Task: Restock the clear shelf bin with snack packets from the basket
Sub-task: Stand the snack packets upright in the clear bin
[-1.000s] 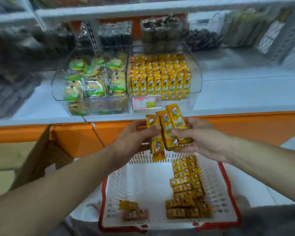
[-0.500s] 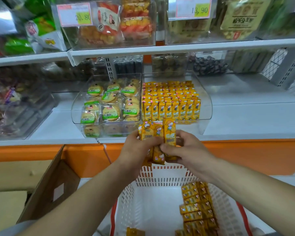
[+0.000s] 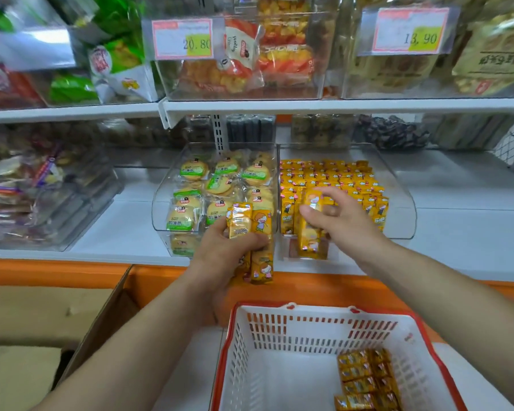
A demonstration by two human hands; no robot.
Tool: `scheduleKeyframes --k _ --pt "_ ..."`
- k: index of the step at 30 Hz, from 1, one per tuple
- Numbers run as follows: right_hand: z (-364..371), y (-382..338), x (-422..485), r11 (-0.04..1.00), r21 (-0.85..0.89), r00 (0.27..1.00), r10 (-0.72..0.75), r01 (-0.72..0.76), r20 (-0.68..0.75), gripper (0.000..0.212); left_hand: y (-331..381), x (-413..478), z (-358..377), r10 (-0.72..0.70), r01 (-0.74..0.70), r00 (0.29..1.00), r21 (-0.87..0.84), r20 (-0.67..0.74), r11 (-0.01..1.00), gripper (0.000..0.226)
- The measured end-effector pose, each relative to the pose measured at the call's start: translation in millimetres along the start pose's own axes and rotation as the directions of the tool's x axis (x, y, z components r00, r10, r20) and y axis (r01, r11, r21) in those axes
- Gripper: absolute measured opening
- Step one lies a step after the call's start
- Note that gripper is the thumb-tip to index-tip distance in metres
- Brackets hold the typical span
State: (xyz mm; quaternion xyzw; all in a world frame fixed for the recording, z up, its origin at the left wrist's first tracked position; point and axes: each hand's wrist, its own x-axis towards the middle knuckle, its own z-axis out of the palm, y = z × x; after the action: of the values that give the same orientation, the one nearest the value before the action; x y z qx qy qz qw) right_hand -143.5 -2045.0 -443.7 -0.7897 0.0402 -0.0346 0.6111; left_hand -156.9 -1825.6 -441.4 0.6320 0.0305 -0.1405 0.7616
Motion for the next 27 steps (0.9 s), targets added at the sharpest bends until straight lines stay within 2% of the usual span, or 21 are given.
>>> scheduleKeyframes --k 4,8,13,16,22,27 --pt "0 5 52 0.979 -0.190 0.993 -0.087 0.070 -0.082 0.048 2 9 -13 0.034 -0.033 0.999 0.026 -0.036 0.999 0.037" --pt "11 14 84 0.829 -0.539 0.984 -0.180 0.145 -0.012 0.053 1 19 -17 0.050 -0.049 0.998 0.034 -0.040 0.998 0.038" --pt "26 24 102 0.660 -0.728 0.975 -0.217 0.184 0.050 0.051 -2 28 -18 0.057 -0.055 0.998 0.047 -0.037 0.997 0.038" --pt "30 27 105 0.629 -0.758 0.979 -0.192 0.175 0.067 0.051 -3 31 -18 0.057 -0.055 0.997 0.047 -0.046 0.997 0.040" --pt "27 35 103 0.702 -0.699 0.990 -0.127 0.135 0.064 0.051 -4 33 -15 0.066 -0.064 0.997 0.047 -0.033 0.997 0.043" --pt "13 31 89 0.795 -0.598 0.991 -0.032 0.103 0.127 0.067 -2 30 -10 0.063 -0.062 0.998 0.039 -0.026 0.997 0.044"
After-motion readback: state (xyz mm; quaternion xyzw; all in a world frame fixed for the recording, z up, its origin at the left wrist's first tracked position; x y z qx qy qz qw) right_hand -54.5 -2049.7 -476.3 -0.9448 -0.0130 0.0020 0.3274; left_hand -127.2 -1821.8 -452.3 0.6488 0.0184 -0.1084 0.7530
